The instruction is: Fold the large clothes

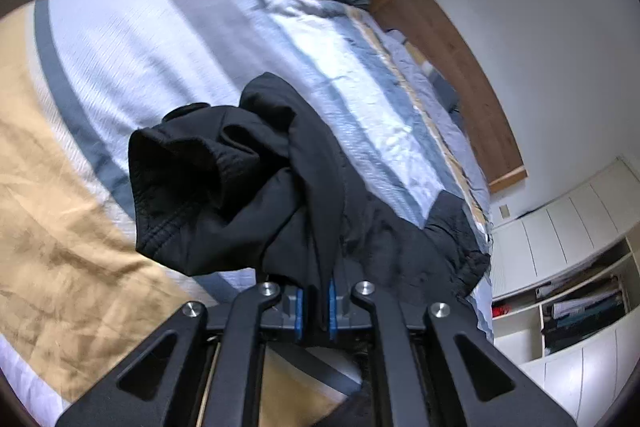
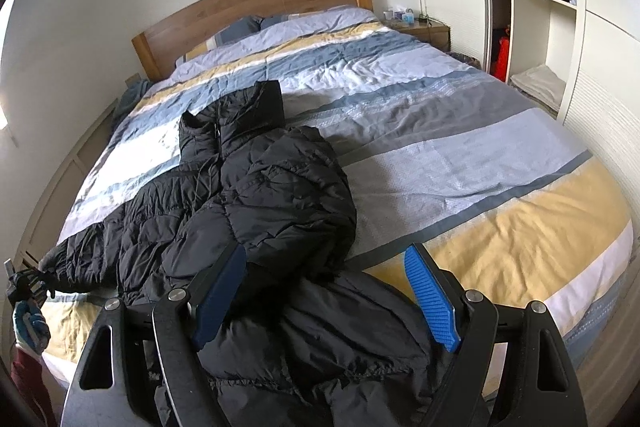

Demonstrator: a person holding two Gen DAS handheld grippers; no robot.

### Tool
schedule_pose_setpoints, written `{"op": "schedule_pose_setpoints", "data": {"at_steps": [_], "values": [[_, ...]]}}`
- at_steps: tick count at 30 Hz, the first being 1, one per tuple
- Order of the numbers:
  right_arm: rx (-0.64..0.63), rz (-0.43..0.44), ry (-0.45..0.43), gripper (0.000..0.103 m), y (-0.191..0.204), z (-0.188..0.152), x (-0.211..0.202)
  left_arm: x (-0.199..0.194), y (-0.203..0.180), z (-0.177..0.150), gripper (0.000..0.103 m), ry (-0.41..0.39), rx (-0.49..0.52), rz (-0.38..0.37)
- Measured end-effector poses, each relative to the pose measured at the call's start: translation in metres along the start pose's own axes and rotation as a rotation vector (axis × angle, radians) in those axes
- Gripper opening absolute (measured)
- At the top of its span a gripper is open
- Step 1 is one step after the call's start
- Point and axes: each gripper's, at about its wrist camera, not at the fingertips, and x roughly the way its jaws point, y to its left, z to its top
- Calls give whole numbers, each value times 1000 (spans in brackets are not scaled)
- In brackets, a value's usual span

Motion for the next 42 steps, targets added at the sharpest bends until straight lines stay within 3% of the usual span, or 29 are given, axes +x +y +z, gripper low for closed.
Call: {"op": "schedule_pose_setpoints", "data": {"at_steps": [15, 26, 33, 42], "values": [[39, 88, -47, 81, -29, -14, -23, -44, -151, -44, 7, -22, 246, -92], [97, 84, -60, 82, -76, -30, -35, -35, -244, -132, 7, 67, 416, -157], [132, 70, -71, 82, -108, -39, -42, -12, -269, -194, 7, 146, 471, -166], [189, 67, -87, 82, -148, -55, -46, 21, -290, -254, 7, 234, 535, -92]]}}
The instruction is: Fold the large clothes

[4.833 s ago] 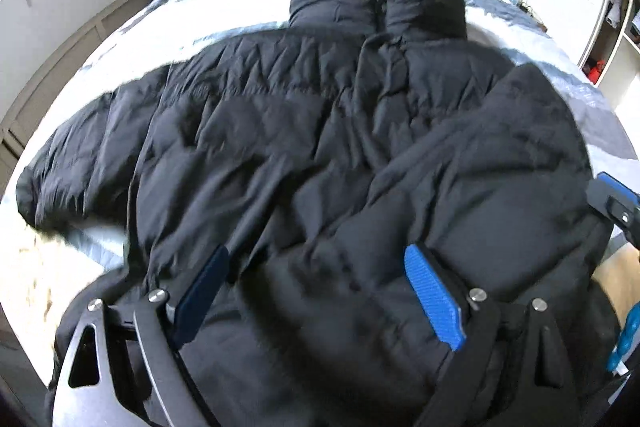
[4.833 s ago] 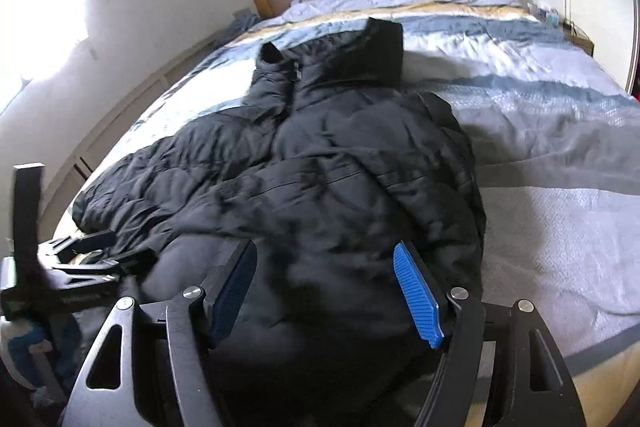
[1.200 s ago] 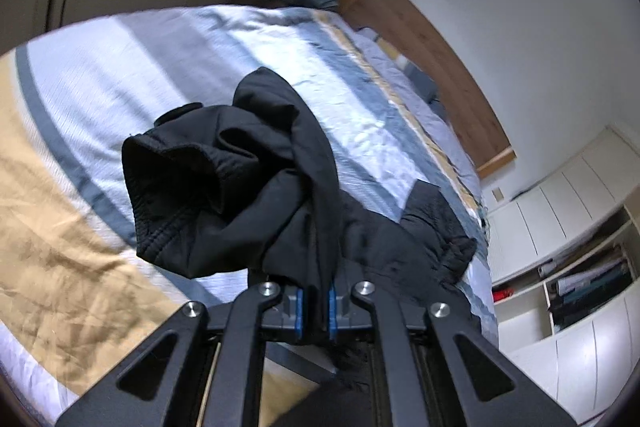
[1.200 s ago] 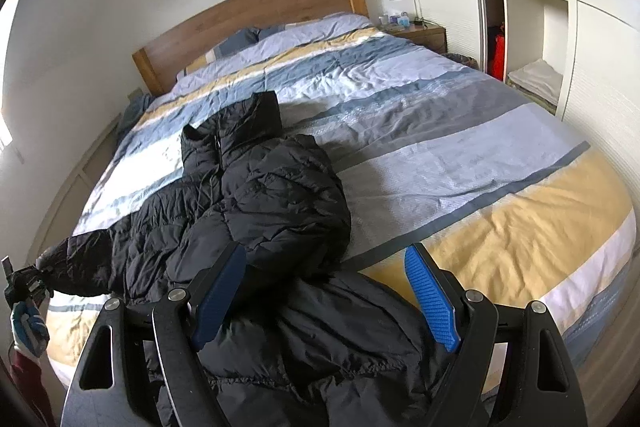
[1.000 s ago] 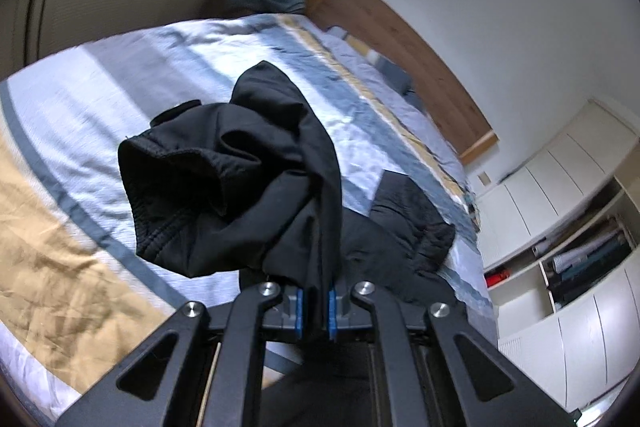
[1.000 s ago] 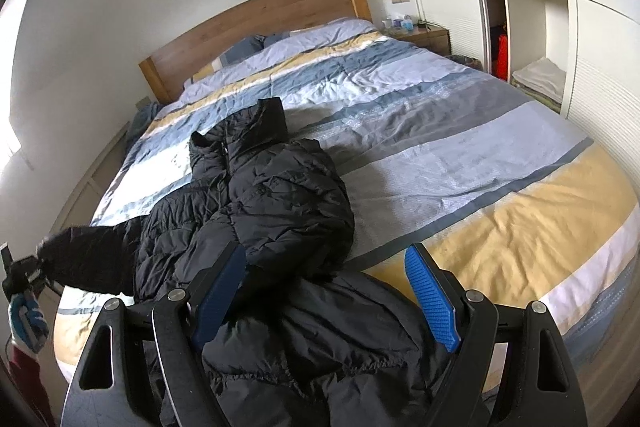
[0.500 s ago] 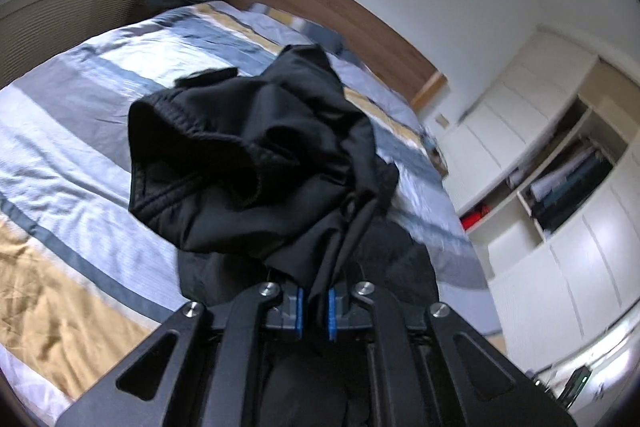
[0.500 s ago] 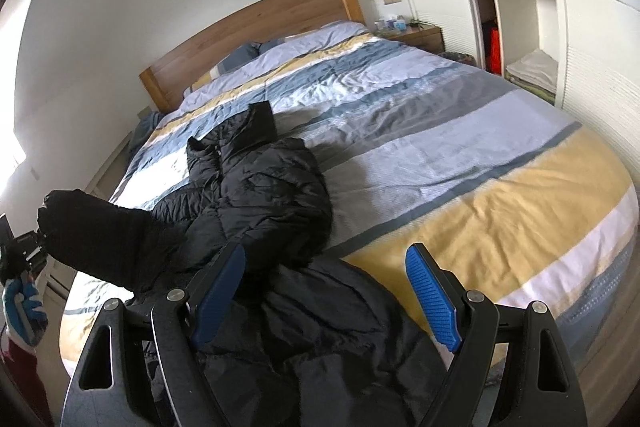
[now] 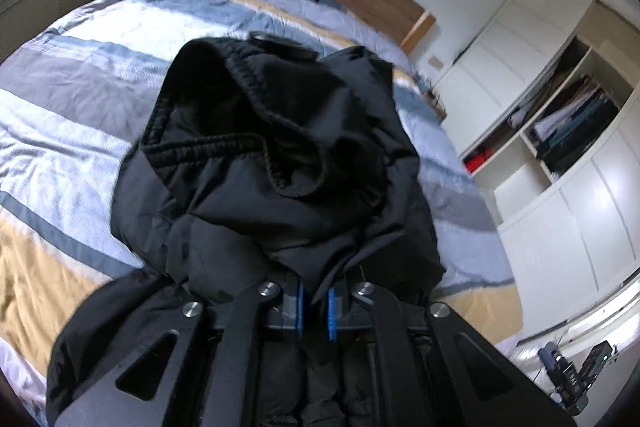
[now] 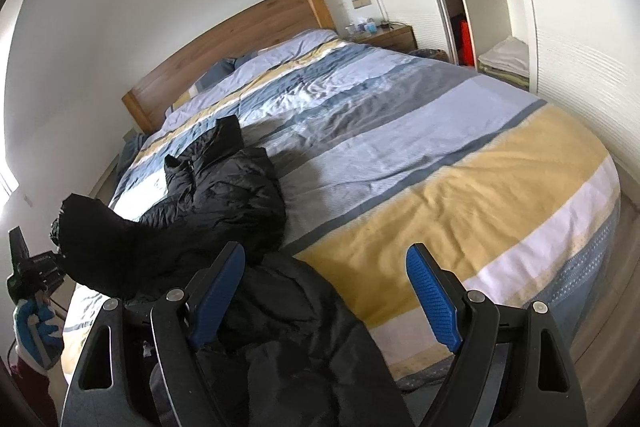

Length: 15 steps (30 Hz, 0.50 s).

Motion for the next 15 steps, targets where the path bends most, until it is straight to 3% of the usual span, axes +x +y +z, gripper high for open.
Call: {"op": "schedule_pose_setpoints", "data": {"at_steps": [9, 15], "values": [[64, 33, 28, 83, -29, -12, 18, 62, -32, -52, 7, 138, 68, 109], [88, 48, 35, 84, -40, -21, 25, 93, -43, -67, 7, 196, 99, 173]]}}
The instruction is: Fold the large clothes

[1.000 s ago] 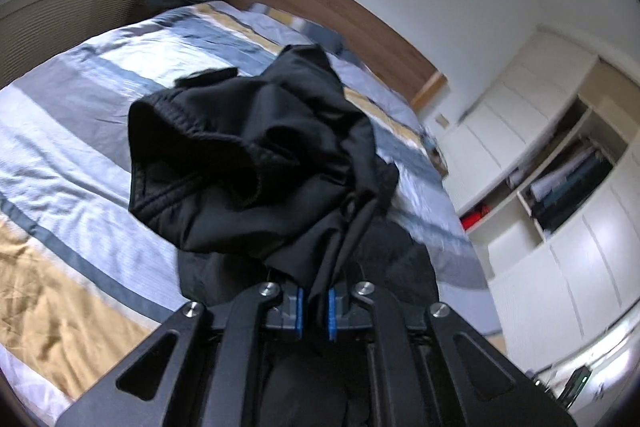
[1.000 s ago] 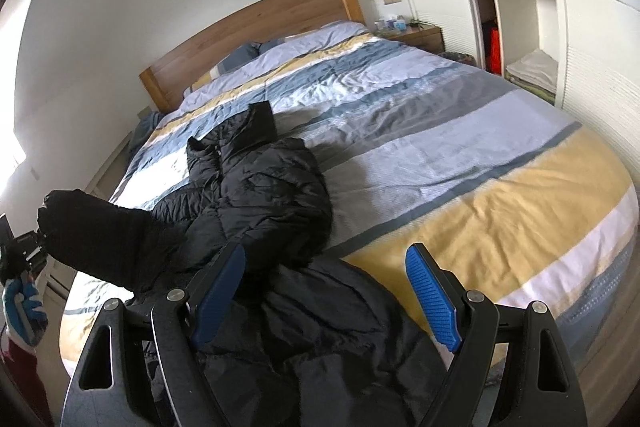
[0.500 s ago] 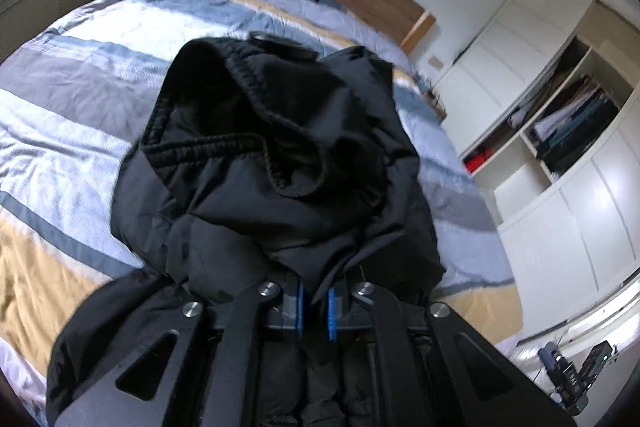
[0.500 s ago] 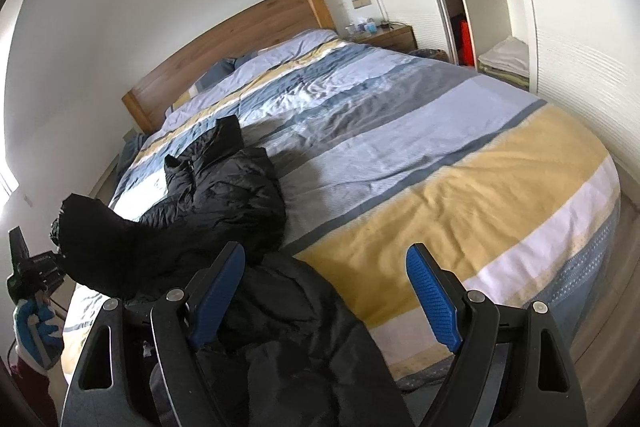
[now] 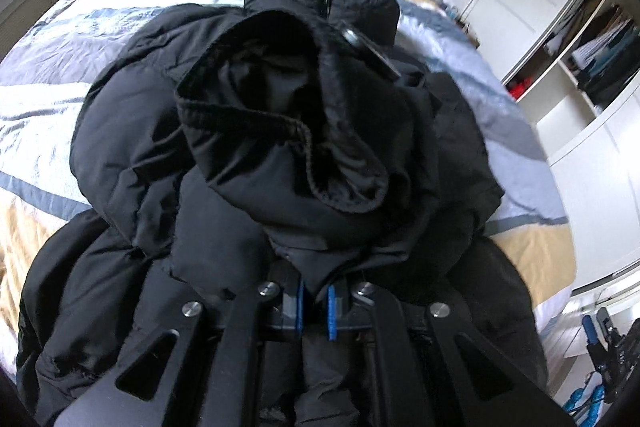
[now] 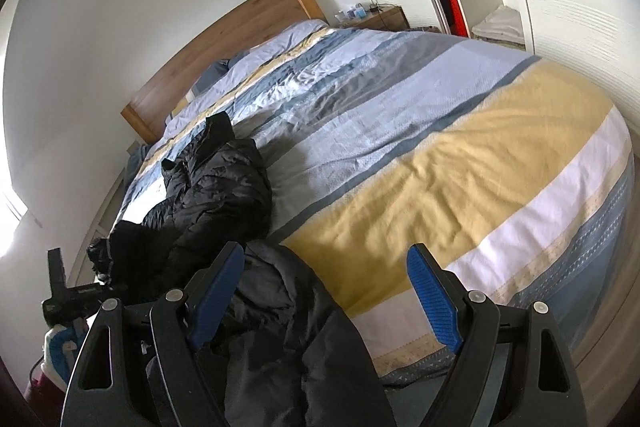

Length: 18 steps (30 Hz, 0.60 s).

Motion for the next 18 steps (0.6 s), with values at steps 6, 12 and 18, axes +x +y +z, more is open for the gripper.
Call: {"op": "schedule_pose_setpoints", "data": {"at_steps": [6, 12, 18], "values": [[27, 7, 12, 84, -12, -6, 5, 7, -9, 1, 7, 8, 2, 24], [41, 4, 15, 84, -18, -7, 6, -1, -12, 9, 8, -3, 20, 17], [19, 3, 38, 84, -11, -9, 9, 9, -12, 5, 17, 21, 7, 9]]}}
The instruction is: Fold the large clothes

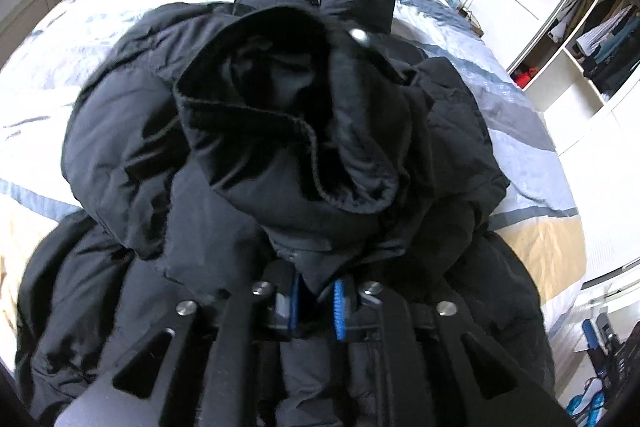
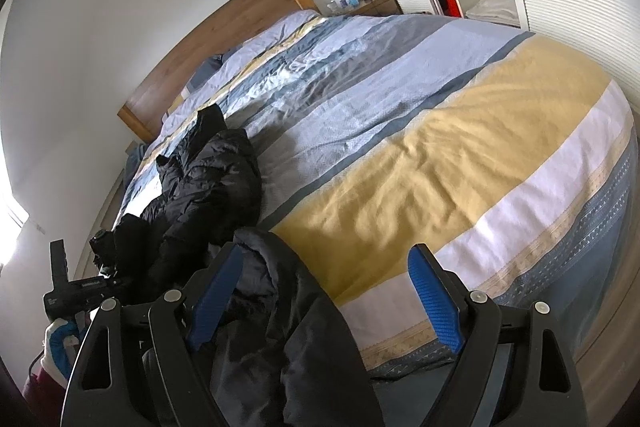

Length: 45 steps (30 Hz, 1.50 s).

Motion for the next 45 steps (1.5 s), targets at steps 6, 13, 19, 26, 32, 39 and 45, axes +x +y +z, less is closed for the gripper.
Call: {"op": "schedule_pose_setpoints", "data": {"at_steps": [6, 13, 19, 26, 32, 39, 45], "values": [[-58, -24, 20, 84, 17, -1, -2, -4, 1, -6, 41, 30, -29, -125], [-139, -41, 45, 85, 49, 2, 0, -24, -2, -17, 44, 87, 35, -301], [-264, -17, 69, 85, 103, 4, 4, -58, 30, -7, 44, 30, 51, -288], [-433, 60, 108, 85, 195, 4, 23, -102, 99, 33, 44, -80, 16, -167], [-578, 144, 144, 85, 281, 0, 59, -130, 137, 87, 44, -169, -19, -66], [-714, 246, 177, 85, 362, -15, 108, -104, 159, 123, 44, -170, -31, 23], [-811, 255, 212, 85, 392, -35, 156, -37, 173, 114, 44, -122, -48, 59]]}}
